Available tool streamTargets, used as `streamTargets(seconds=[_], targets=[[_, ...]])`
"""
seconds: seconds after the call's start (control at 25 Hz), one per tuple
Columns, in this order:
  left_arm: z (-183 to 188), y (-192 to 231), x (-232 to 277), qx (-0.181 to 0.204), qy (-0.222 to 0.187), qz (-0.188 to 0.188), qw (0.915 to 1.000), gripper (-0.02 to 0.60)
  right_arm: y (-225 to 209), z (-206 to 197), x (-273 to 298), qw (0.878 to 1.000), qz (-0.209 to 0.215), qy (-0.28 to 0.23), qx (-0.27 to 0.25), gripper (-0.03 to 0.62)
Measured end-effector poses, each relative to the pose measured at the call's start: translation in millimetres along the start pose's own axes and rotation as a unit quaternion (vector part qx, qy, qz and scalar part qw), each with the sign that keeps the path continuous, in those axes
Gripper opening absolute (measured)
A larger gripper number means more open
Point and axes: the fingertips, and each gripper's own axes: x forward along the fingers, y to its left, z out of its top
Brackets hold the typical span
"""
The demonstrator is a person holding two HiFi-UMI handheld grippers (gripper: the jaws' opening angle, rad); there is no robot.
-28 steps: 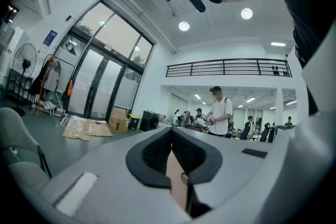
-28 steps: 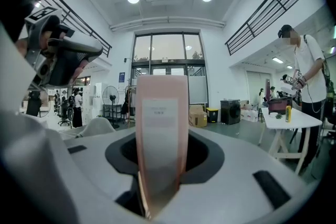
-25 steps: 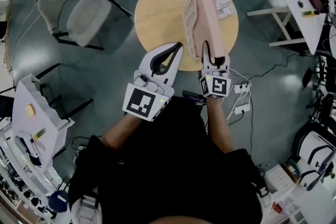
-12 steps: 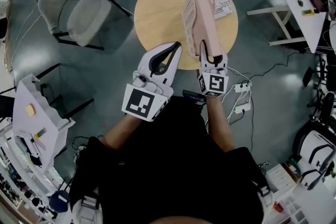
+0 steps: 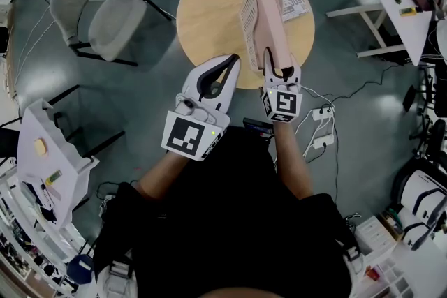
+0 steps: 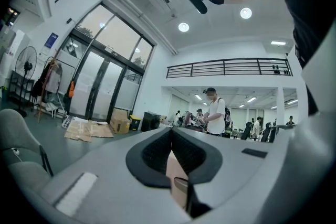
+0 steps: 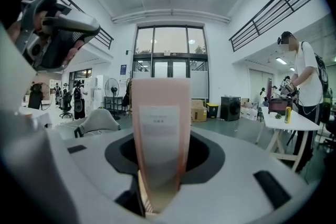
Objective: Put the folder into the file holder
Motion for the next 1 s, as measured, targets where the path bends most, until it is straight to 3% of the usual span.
streamTargets(seconds=[1.0], targets=[[8.7,-31.2,-27.7,0.005,-0.013,0.005,0.9999,0.006,-0.9,-4.7,-3.4,0.998,0.0,0.062,0.002,0.163]])
